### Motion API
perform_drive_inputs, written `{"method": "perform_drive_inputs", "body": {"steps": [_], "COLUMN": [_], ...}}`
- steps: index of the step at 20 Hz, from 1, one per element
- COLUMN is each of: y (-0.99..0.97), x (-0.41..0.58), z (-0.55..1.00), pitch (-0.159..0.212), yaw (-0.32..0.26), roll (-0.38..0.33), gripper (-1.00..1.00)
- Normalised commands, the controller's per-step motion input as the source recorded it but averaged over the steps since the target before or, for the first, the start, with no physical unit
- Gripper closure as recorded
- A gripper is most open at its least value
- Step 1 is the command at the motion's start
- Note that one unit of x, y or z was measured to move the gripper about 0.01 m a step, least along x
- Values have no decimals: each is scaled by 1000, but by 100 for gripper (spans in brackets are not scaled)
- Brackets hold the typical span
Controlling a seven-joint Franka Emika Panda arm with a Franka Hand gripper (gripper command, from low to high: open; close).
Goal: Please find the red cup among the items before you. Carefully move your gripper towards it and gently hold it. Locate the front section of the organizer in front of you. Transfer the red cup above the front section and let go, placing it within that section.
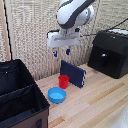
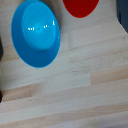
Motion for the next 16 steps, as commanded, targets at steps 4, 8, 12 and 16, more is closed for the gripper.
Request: {"method": "perform_drive_inputs", "body": {"steps": [4,8,12,16], "y": [-184,-293,-269,-131], "x": [0,0,-31,-223], "z": [-130,-174,-208,-317], "pitch": [0,0,0,0], "yaw": [-147,-197,-212,-222], "roll": [4,6,3,0], "gripper": [-100,-100,-100,-100]}}
